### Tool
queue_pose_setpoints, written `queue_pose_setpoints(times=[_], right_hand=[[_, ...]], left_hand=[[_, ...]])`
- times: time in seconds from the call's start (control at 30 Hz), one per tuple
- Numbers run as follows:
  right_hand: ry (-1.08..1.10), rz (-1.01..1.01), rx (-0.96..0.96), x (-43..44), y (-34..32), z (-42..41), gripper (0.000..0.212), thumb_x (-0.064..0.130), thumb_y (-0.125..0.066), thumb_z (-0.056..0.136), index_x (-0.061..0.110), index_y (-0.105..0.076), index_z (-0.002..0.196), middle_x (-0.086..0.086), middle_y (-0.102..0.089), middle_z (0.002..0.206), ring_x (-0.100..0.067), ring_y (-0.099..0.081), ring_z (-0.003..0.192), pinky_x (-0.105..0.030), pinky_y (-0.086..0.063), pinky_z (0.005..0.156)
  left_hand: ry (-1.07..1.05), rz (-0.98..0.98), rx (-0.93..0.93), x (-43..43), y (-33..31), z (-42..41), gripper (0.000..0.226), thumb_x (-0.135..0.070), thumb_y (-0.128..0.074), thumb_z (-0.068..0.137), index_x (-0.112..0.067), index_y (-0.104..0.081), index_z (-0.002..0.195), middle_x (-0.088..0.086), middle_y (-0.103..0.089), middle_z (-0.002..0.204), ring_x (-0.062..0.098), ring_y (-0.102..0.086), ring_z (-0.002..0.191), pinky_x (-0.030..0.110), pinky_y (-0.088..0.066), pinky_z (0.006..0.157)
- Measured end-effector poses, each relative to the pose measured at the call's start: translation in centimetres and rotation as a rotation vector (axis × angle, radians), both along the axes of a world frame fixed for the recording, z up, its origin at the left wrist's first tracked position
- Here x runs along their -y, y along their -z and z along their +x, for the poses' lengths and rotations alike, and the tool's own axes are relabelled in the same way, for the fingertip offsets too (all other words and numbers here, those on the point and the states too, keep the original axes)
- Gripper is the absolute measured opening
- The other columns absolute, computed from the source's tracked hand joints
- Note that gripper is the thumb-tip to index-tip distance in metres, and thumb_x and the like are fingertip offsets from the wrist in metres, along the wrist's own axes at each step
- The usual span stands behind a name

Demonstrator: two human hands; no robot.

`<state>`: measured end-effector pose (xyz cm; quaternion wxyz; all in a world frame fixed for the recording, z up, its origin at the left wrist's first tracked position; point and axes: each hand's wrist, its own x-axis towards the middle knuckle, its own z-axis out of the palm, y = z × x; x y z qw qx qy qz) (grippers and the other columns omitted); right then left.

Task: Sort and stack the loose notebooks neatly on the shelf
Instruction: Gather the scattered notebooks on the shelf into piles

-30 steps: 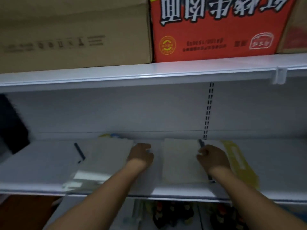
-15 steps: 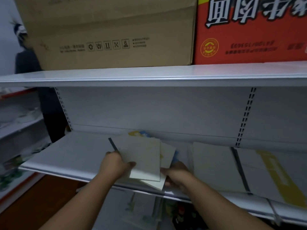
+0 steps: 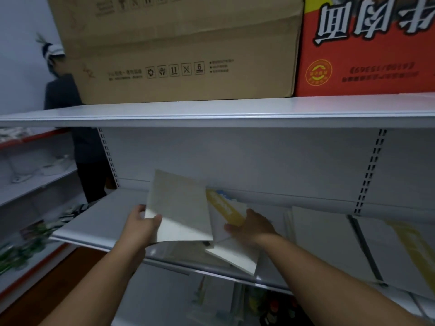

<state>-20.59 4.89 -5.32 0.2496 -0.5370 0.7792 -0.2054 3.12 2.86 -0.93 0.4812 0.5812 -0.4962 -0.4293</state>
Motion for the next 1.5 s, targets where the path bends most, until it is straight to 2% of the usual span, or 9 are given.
queue_pose_setpoints(times=[0.13,0.3,0.57,0.77,0.93,1.03,1.3,1.4,1.5], right_hand=[[-0.046,0.087,-0.087,0.6,-0.8,1.0,0.082,0.062,-0.065,0.069,0.01,-0.041,0.129,-0.008,-0.047,0.13,-0.023,-0.049,0.112,-0.029,-0.045,0.083],[0.047,-0.038,0.182,1.0,-0.4,-1.0,0.014,0.015,-0.055,0.076,0.008,-0.056,0.088,-0.012,-0.058,0.092,-0.027,-0.062,0.084,-0.025,-0.045,0.053],[0.567,-0.408,0.56,-7.8,0.3,-12.8,0.032,0.0,-0.046,0.082,0.009,-0.058,0.11,-0.013,-0.062,0.103,-0.03,-0.062,0.085,-0.03,-0.055,0.053],[0.878,-0.518,0.388,-18.8,0.8,-22.1,0.023,-0.002,-0.046,0.082,0.008,-0.057,0.1,-0.006,-0.058,0.076,-0.026,-0.059,0.068,-0.031,-0.053,0.054],[0.854,-0.035,-0.106,-22.0,3.4,-24.7,0.025,0.017,-0.056,0.079,-0.001,-0.063,0.094,-0.018,-0.064,0.095,-0.034,-0.059,0.091,-0.03,-0.046,0.073],[0.832,-0.096,-0.384,-21.6,5.0,-25.0,0.038,0.022,-0.056,0.074,-0.004,-0.065,0.099,-0.029,-0.06,0.102,-0.041,-0.055,0.096,-0.036,-0.047,0.078],[0.249,-0.135,0.04,-10.6,0.1,-11.1,0.022,0.03,-0.058,0.086,0.018,-0.065,0.103,0.005,-0.06,0.098,-0.019,-0.06,0.092,-0.02,-0.045,0.079],[0.152,0.007,0.336,-8.0,1.5,-5.1,0.032,0.035,-0.061,0.081,0.009,-0.065,0.064,-0.012,-0.07,0.075,-0.028,-0.067,0.066,-0.036,-0.057,0.073],[0.126,0.094,0.491,-6.6,2.3,-1.4,0.038,0.042,-0.066,0.076,0.005,-0.062,0.074,-0.015,-0.069,0.069,-0.03,-0.067,0.06,-0.038,-0.057,0.072]], left_hand=[[-0.001,0.073,-0.124,-0.2,0.1,1.9,0.037,-0.004,-0.051,0.093,-0.01,-0.04,0.128,0.018,-0.056,0.108,0.024,-0.06,0.072,0.029,-0.049,0.051],[0.072,0.057,-0.159,-0.2,-0.3,0.3,0.033,-0.004,-0.051,0.092,-0.014,-0.04,0.121,0.016,-0.055,0.106,0.026,-0.059,0.074,0.036,-0.053,0.06],[0.398,0.05,-0.145,-1.7,1.4,-14.3,0.022,-0.001,-0.054,0.089,-0.006,-0.049,0.11,0.018,-0.06,0.104,0.032,-0.059,0.087,0.048,-0.049,0.088],[0.544,0.16,-0.101,-4.3,5.5,-26.1,0.035,-0.008,-0.063,0.079,0.006,-0.056,0.11,0.021,-0.063,0.112,0.035,-0.063,0.096,0.047,-0.051,0.092],[0.47,0.217,0.413,-6.1,7.6,-29.1,0.047,-0.016,-0.058,0.082,0.005,-0.05,0.124,0.016,-0.057,0.127,0.032,-0.057,0.112,0.032,-0.048,0.093],[0.493,0.078,0.628,-6.1,6.3,-27.9,0.065,-0.033,-0.057,0.084,-0.003,-0.036,0.138,0.018,-0.037,0.144,0.031,-0.036,0.134,0.032,-0.034,0.11],[0.339,-0.098,1.322,-0.6,3.1,-14.4,0.056,-0.049,-0.047,0.084,-0.019,-0.044,0.132,0.009,-0.039,0.141,0.029,-0.031,0.13,0.038,-0.032,0.101],[0.275,-0.031,1.346,-0.6,3.7,-10.4,0.069,-0.058,-0.047,0.083,-0.011,-0.042,0.133,0.014,-0.042,0.14,0.032,-0.036,0.128,0.038,-0.035,0.102],[0.278,-0.068,1.247,-1.3,3.8,-9.2,0.066,-0.051,-0.056,0.082,-0.007,-0.047,0.13,0.015,-0.053,0.129,0.03,-0.049,0.118,0.031,-0.043,0.093]])
